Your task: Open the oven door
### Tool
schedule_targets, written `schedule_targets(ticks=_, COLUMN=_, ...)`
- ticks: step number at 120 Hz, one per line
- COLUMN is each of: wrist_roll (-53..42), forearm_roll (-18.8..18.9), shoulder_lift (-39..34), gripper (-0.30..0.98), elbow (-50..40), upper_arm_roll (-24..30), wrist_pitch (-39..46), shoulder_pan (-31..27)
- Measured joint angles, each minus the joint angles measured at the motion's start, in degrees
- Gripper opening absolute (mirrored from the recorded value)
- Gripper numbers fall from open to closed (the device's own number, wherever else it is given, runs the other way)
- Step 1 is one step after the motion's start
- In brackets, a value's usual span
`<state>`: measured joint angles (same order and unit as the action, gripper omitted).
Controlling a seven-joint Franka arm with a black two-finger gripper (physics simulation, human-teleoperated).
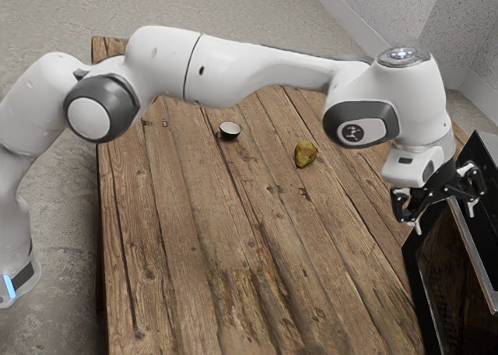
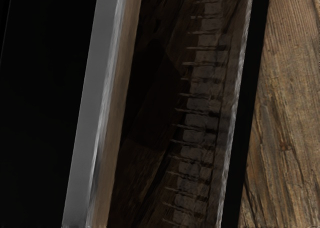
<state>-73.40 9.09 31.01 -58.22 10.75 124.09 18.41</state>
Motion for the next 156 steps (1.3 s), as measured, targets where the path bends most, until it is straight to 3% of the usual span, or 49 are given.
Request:
schedule_targets(ticks=62, wrist_roll=-0.3, forearm_roll=-1.4, shoulder_lift=-0.7, gripper=0.68, elbow=-2.2, upper_arm_roll=-0.3, wrist_pitch=-1.8, shoulder_pan=0.5)
schedule_targets(ticks=68, wrist_roll=-0.2, forearm_roll=-1.5, shoulder_lift=-5.1, gripper=0.67, elbow=-8.4, upper_arm_roll=-0.4, wrist_pitch=-2.6, shoulder_pan=0.6)
schedule_targets(ticks=74, wrist_roll=0.0, forearm_roll=-1.5, shoulder_lift=-14.3, gripper=0.62, elbow=-21.2, upper_arm_roll=-0.5, wrist_pitch=-2.8, shoulder_pan=0.7)
schedule_targets(ticks=78, wrist_roll=0.2, forearm_roll=-1.4, shoulder_lift=-22.9, gripper=0.54, elbow=-33.2, upper_arm_roll=-0.5, wrist_pitch=-2.6, shoulder_pan=0.8)
schedule_targets(ticks=83, wrist_roll=0.5, forearm_roll=-2.1, shoulder_lift=-37.4, gripper=0.58, elbow=-49.4, upper_arm_roll=0.7, wrist_pitch=-3.7, shoulder_pan=0.0)
schedule_targets(ticks=88, wrist_roll=0.9, forearm_roll=-4.4, shoulder_lift=-48.3, gripper=0.61, elbow=-56.7, upper_arm_roll=3.5, wrist_pitch=-7.4, shoulder_pan=-0.9)
schedule_targets(ticks=94, wrist_roll=2.2, forearm_roll=-7.2, shoulder_lift=-52.7, gripper=0.63, elbow=-52.5, upper_arm_roll=5.2, wrist_pitch=-12.8, shoulder_pan=-4.6)
schedule_targets(ticks=105, wrist_roll=6.9, forearm_roll=-7.2, shoulder_lift=-38.1, gripper=0.66, elbow=-25.0, upper_arm_roll=3.3, wrist_pitch=-25.1, shoulder_pan=-7.6)
schedule_targets(ticks=114, wrist_roll=11.7, forearm_roll=-7.2, shoulder_lift=-33.9, gripper=0.67, elbow=-13.7, upper_arm_roll=-4.0, wrist_pitch=-34.0, shoulder_pan=-7.6)
schedule_targets(ticks=137, wrist_roll=24.3, forearm_roll=-8.7, shoulder_lift=-30.9, gripper=0.68, elbow=-6.7, upper_arm_roll=-19.9, wrist_pitch=-45.6, shoulder_pan=-14.3)
schedule_targets(ticks=147, wrist_roll=30.2, forearm_roll=-8.9, shoulder_lift=-27.1, gripper=0.69, elbow=-9.4, upper_arm_roll=-22.5, wrist_pitch=-46.7, shoulder_pan=-19.2)
schedule_targets(ticks=156, wrist_roll=34.5, forearm_roll=-9.1, shoulder_lift=-24.9, gripper=0.69, elbow=-12.4, upper_arm_roll=-23.1, wrist_pitch=-46.8, shoulder_pan=-15.7)
